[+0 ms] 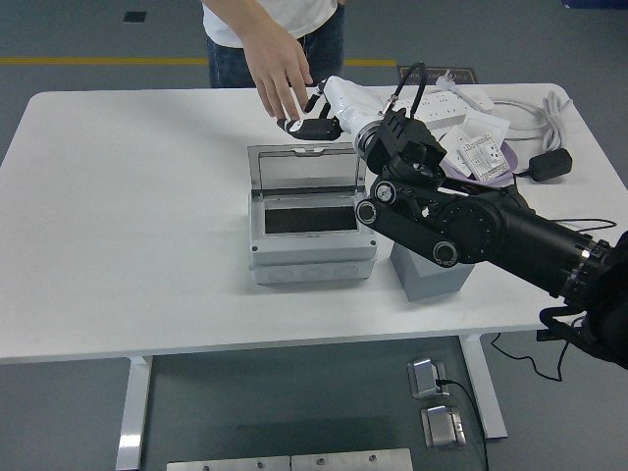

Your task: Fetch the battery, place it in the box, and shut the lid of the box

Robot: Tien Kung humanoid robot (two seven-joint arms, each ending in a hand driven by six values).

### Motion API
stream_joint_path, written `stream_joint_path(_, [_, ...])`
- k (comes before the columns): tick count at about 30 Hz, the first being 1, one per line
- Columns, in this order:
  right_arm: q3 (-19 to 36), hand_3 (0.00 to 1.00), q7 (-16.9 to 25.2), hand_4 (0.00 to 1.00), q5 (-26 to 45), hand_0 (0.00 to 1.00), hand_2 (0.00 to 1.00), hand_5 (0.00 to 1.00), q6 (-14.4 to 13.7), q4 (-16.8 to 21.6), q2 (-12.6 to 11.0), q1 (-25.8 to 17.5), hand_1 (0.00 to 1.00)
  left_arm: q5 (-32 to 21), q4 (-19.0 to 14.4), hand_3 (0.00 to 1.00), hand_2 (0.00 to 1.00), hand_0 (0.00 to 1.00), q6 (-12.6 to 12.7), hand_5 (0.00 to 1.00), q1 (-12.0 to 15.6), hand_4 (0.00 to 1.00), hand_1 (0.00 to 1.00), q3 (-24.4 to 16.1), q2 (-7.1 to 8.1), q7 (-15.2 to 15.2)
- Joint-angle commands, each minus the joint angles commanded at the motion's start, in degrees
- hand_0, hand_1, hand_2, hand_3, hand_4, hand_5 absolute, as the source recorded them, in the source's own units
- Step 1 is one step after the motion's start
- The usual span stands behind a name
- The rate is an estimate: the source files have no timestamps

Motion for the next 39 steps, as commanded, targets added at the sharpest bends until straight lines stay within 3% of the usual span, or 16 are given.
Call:
stream_joint_path(3, [-0.8,0.59,0.27,0.831,0.79,0.531,0.477,0.623,-0.18,-0.54,0.01,-0.36,0.431,0.09,0.0,0.594,0.622,0.638,0.03,0.415,0.09,0.566,0.703,-0.14,-0.03,0.05])
stream_joint_path(4, [-1.14,0.602,0.26,0.806,0.92,0.632,0.514,0.606,-0.15,-0.47,-0.03,-0.51,0.503,0.15,0.0,0.594,0.622,0.637,0.04,0.414,0.13,0.564,0.703,-0.23,-0.04,0.07])
stream_joint_path(9, [-3.05,0.602,-0.29,0.806,1.54,0.632,0.514,0.606,0.51,1.27,-0.51,-1.13,0.503,0.14,0.0,0.594,0.622,0.637,0.09,0.414,0.13,0.564,0.703,-0.4,-0.09,0.08])
stream_joint_path(10, [-3.25,0.606,-0.49,0.801,1.53,0.704,0.543,0.61,0.72,1.69,-0.63,-1.21,0.565,0.13,0.0,0.594,0.621,0.638,0.1,0.412,0.11,0.563,0.703,-0.44,-0.1,0.08])
stream_joint_path(22, [-3.44,0.605,-6.04,0.797,-1.52,0.707,0.543,0.618,6.24,12.49,-4.21,-2.22,0.554,0.06,0.0,0.594,0.621,0.638,0.18,0.41,0.4,0.561,0.703,-0.8,-0.25,0.14])
stream_joint_path(39, [-4.66,0.599,-6.11,0.793,-0.91,0.677,0.54,0.617,12.41,26.63,-9.22,-4.25,0.545,-0.86,0.0,0.594,0.621,0.638,0.36,0.409,0.64,0.561,0.703,-0.41,-0.27,-0.05])
